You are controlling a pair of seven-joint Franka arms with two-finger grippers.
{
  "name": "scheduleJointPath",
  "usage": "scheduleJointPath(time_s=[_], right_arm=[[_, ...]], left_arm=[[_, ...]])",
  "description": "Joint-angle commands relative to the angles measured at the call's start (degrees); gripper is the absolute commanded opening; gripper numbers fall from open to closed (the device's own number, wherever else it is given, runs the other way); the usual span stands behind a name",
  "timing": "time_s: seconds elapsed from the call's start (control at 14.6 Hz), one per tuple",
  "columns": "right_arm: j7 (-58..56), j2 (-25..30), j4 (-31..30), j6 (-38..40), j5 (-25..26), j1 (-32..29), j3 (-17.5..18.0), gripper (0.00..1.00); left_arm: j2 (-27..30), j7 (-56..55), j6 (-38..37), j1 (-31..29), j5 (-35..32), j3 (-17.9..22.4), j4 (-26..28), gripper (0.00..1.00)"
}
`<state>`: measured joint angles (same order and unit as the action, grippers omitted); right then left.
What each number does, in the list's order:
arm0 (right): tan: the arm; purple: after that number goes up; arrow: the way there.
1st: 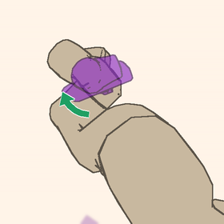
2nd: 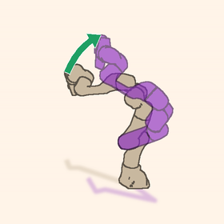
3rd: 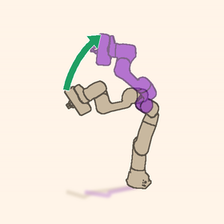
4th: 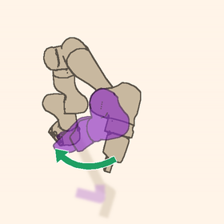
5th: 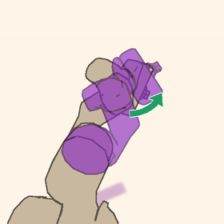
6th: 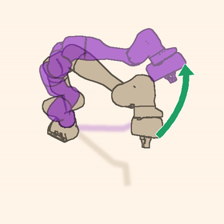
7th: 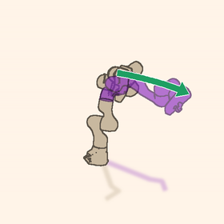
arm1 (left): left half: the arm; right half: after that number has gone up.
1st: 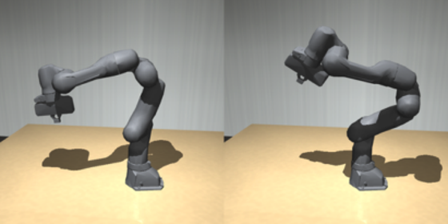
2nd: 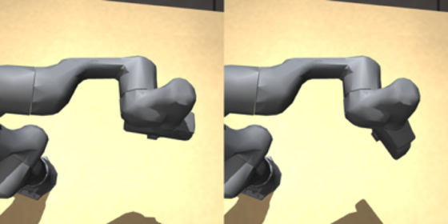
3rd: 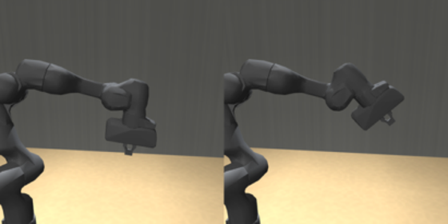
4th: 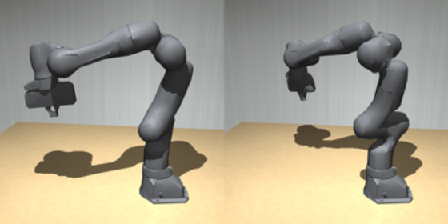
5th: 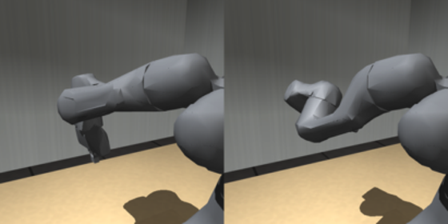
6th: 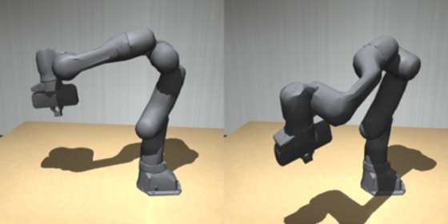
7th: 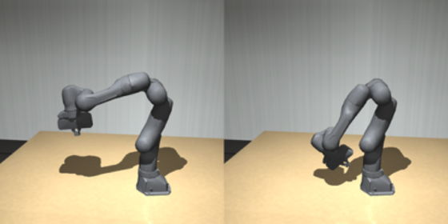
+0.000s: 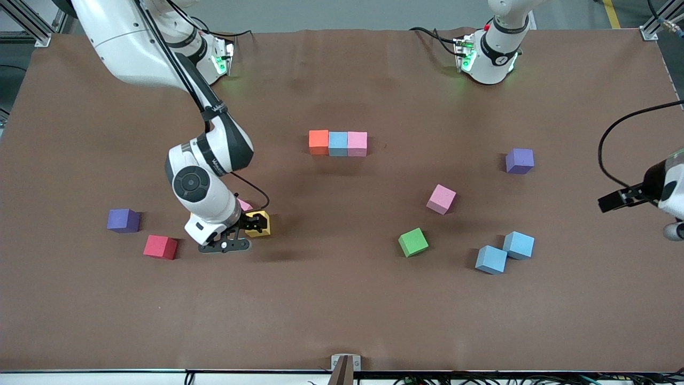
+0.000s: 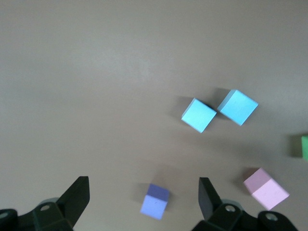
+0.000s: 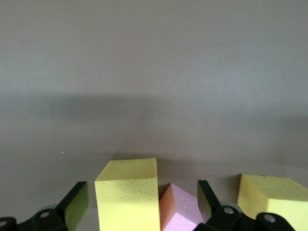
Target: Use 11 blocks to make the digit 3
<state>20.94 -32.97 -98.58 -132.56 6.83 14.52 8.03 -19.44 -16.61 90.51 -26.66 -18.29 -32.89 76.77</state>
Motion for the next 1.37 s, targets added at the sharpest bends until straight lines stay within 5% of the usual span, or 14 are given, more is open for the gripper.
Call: scheduleJointPath(time_s=[0.0,0.68,1.16,1.3], right_arm=[[-0.55,-2.18,1.20,0.37,0.64,0.15,0.32,1.00],[-0.20,-3.68,1.11,0.54,0.73,1.65,0.23,0.99],[-0.55,-4.38,0.94,0.46,1.25,1.47,0.23,0.85],[-0.55,-4.56,0.94,0.46,1.34,1.47,0.14,0.69]], left_arm=[[3.44,6.82,-2.61,-2.07,1.24,-0.15,0.84,1.00],[8.36,9.75,-5.51,-2.61,7.75,0.81,1.28,1.00],[8.80,9.66,-8.24,-2.61,9.41,0.72,1.28,1.00],[9.24,9.84,-8.33,-2.61,9.85,0.90,1.37,1.00]])
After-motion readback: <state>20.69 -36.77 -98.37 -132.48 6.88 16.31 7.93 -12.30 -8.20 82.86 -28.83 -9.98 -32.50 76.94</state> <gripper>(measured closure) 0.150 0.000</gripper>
